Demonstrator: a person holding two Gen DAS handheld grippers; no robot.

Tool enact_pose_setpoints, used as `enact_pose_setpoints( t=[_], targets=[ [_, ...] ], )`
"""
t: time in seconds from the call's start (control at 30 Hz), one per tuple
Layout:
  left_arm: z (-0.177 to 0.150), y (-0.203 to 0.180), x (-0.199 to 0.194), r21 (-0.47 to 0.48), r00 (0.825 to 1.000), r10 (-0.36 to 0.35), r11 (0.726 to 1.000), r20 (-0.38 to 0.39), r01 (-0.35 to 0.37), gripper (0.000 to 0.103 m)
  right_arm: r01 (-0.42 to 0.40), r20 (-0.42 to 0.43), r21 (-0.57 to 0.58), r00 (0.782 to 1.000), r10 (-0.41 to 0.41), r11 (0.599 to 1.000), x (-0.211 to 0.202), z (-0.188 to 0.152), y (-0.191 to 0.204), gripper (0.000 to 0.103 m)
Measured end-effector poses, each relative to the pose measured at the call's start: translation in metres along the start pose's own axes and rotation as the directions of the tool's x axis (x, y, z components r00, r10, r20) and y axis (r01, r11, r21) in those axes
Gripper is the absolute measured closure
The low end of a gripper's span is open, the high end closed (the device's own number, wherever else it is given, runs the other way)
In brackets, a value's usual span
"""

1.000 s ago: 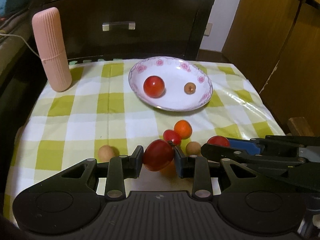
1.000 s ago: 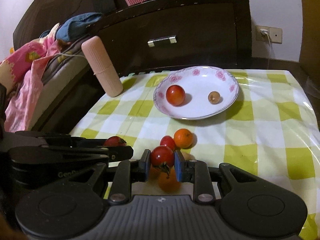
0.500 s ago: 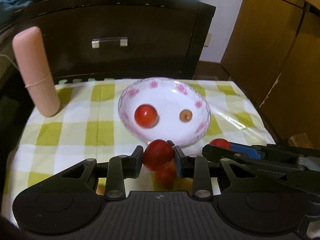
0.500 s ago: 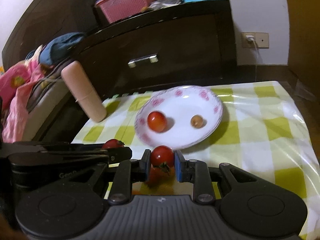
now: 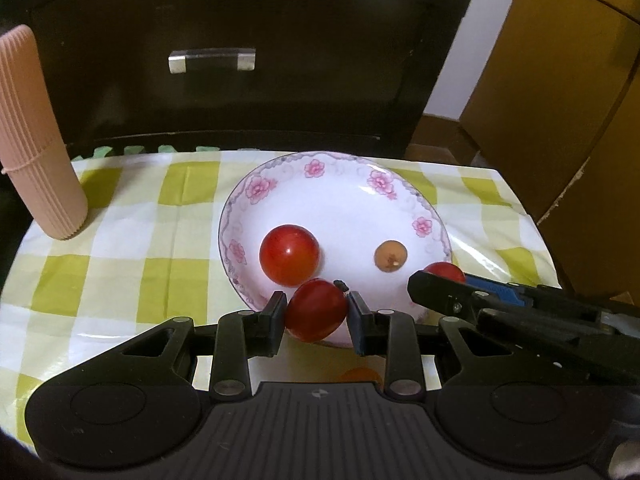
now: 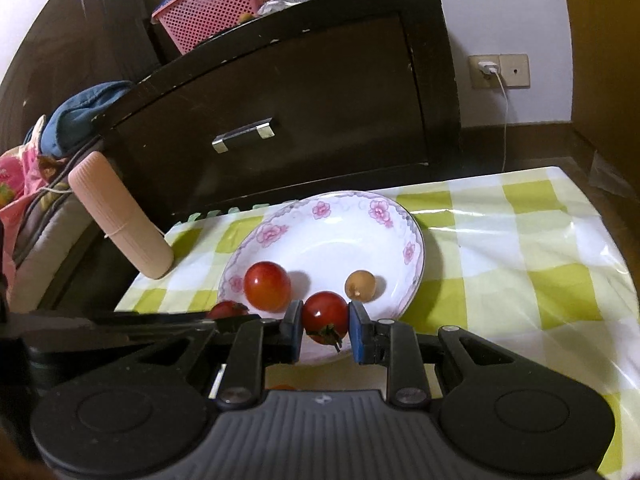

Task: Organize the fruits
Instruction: 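Carry both held tomatoes to the plate with the left and right tools, then open the left tool over the plate while the right tool releases the cherry tomato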

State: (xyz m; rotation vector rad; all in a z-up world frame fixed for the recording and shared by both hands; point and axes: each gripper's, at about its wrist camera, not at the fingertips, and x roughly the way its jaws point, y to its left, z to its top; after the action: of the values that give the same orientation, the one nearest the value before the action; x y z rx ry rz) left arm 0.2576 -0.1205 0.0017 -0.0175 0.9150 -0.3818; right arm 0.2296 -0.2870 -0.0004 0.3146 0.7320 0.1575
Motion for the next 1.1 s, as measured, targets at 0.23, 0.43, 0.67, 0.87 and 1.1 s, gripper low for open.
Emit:
enact_pose_setpoints(
  t=[0.23,0.43,0.67,0.87,1.1],
  targets=[
    [0.003,0.001,0.013,-0.016,1.0,0.018,1.0,-0.02,-0.018,0.064,-0.016,-0.023,0.028,1.0,0.017,0.999,0.018,0.001,-0.009,0.077],
    [0.007,0.005,0.016,-0.052,1.0,0.019,0.998,-0.025,-0.02,0.061,-0.028,-0.017,0.063,0.999,0.029,0.998,0.026,0.004,-0.014,0.077],
    [0.009,0.004,0.011,-0.061,0.999,0.036,0.997,-0.015,-0.037,0.053,-0.029,-0.008,0.078,1.0,0.03,0.997,0.025,0.008,-0.016,0.076],
    [0.011,0.008,0.004,-0.082,0.999,0.035,0.996,0.006,-0.035,0.043,-0.043,0.005,0.117,0.999,0.043,0.992,0.023,0.012,-0.02,0.076],
    [0.015,0.01,-0.006,-0.094,0.999,0.024,0.995,0.041,-0.02,0.037,-0.083,0.025,0.159,0.996,0.08,0.984,0.014,0.019,-0.022,0.076]
  ],
)
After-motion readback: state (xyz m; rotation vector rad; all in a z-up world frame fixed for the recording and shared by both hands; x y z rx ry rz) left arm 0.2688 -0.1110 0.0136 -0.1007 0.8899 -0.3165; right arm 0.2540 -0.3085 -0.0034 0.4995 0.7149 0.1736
